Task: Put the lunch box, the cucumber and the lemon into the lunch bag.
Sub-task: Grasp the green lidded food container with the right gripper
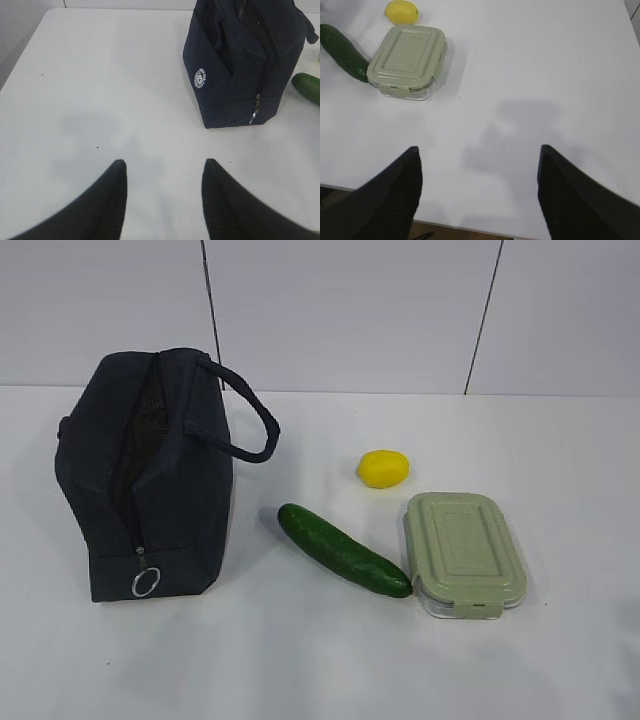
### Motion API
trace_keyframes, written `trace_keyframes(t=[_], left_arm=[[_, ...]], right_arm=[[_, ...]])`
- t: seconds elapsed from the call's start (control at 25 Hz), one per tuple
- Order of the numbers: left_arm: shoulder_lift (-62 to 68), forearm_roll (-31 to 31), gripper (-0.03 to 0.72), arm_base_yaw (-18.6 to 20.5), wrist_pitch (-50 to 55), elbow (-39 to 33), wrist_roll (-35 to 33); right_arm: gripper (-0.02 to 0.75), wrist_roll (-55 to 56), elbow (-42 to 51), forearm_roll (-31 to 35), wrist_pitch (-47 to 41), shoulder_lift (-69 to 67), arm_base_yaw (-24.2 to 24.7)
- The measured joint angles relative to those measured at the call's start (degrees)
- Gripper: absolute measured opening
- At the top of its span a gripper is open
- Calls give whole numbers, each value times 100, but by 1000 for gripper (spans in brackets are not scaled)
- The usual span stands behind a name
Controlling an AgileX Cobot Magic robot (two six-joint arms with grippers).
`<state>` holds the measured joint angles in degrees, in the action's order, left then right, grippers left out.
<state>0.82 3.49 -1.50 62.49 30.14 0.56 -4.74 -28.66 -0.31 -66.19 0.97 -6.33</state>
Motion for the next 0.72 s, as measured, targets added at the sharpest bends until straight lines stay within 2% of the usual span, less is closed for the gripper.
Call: trace_keyframes(t=[0.72], left_arm=[[0,0,340,0,5,0,0]], right_arm=[[561,0,0,0,0,0,0]])
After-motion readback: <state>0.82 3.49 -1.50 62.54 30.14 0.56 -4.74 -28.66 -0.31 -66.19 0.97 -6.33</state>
